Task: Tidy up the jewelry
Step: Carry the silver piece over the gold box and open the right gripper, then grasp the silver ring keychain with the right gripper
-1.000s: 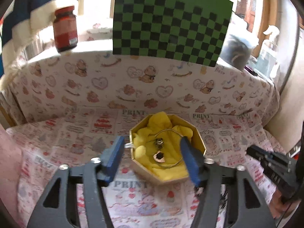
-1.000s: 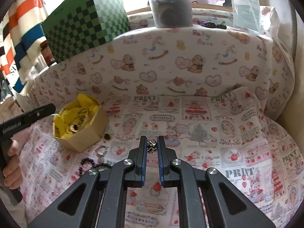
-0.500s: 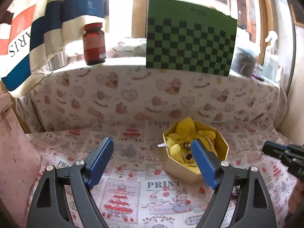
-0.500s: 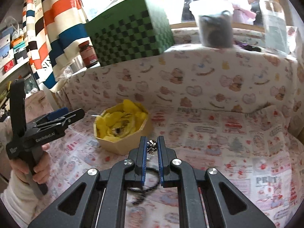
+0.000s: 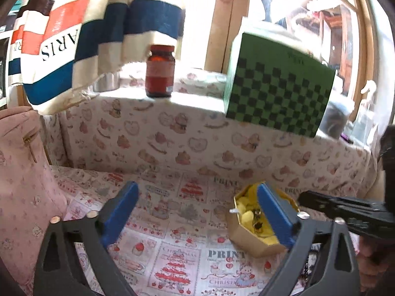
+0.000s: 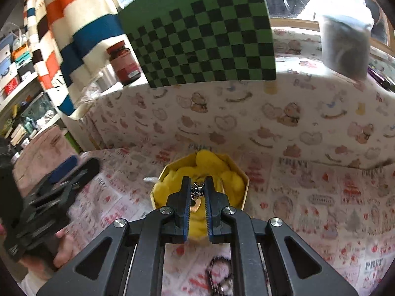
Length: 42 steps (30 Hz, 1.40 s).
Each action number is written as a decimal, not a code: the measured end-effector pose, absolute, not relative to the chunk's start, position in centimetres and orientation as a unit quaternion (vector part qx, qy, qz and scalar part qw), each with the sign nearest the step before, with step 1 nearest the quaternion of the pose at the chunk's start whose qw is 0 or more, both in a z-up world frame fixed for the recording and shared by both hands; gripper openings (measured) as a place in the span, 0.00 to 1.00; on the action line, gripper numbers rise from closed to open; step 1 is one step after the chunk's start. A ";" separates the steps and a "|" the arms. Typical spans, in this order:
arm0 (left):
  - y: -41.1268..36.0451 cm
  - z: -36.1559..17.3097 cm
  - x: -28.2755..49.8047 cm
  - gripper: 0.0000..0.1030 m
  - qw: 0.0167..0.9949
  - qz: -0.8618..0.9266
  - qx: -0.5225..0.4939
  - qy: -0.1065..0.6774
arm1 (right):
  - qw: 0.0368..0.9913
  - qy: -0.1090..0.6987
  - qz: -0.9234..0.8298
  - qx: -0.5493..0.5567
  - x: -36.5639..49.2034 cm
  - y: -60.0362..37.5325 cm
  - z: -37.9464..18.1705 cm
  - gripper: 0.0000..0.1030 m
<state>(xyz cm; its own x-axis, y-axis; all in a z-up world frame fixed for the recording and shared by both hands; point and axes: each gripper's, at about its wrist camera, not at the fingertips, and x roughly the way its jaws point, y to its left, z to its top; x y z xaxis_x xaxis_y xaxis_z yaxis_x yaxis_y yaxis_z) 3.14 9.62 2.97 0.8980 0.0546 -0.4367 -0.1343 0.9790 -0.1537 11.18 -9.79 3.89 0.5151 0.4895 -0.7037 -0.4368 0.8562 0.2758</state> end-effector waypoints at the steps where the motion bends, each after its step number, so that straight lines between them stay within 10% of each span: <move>1: 9.7 3.1 3.0 0.95 0.971 0.051 -0.091 0.215 | 0.869 0.418 0.263 0.030 11.5 -9.5 3.6 0.11; 6: 9.4 3.3 2.9 0.98 0.972 0.052 -0.082 0.213 | 0.869 0.424 0.255 0.027 11.9 -9.5 3.1 0.26; 8: 9.2 3.3 2.8 0.98 0.973 0.051 -0.077 0.213 | 0.876 0.413 0.248 0.030 11.7 -9.9 3.4 0.66; 15: 9.4 3.7 2.1 0.98 0.976 0.052 -0.081 0.197 | 0.912 0.366 0.186 0.001 9.9 -12.4 5.3 0.84; 31: 8.5 2.6 3.2 1.00 0.972 0.071 -0.051 0.219 | 0.837 0.533 0.125 -0.014 12.5 -16.1 -0.3 0.85; 42: 9.2 2.4 3.4 0.99 0.967 0.085 -0.064 0.230 | 0.794 0.566 0.202 -0.097 12.3 -11.0 -2.2 0.38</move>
